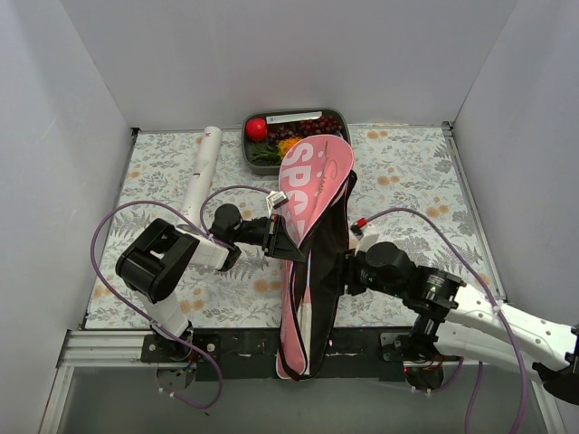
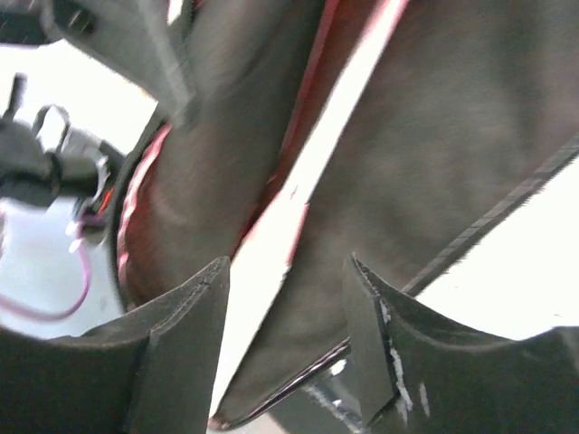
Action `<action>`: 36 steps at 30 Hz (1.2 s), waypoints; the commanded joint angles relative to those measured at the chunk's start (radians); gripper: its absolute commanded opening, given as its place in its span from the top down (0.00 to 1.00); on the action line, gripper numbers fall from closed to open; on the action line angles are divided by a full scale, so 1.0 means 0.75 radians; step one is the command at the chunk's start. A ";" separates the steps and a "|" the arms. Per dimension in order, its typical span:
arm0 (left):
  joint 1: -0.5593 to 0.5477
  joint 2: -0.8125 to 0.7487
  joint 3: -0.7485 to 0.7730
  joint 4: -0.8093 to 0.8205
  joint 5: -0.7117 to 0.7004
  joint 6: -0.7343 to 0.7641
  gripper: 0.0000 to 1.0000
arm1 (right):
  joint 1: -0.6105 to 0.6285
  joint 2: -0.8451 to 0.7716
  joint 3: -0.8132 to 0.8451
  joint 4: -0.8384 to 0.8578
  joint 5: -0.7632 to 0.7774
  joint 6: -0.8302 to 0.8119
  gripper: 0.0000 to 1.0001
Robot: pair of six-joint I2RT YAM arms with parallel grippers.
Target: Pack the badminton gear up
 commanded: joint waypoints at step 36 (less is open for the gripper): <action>-0.006 -0.038 0.046 0.748 0.027 -0.448 1.00 | -0.950 0.755 -0.373 1.419 -0.581 -0.352 0.36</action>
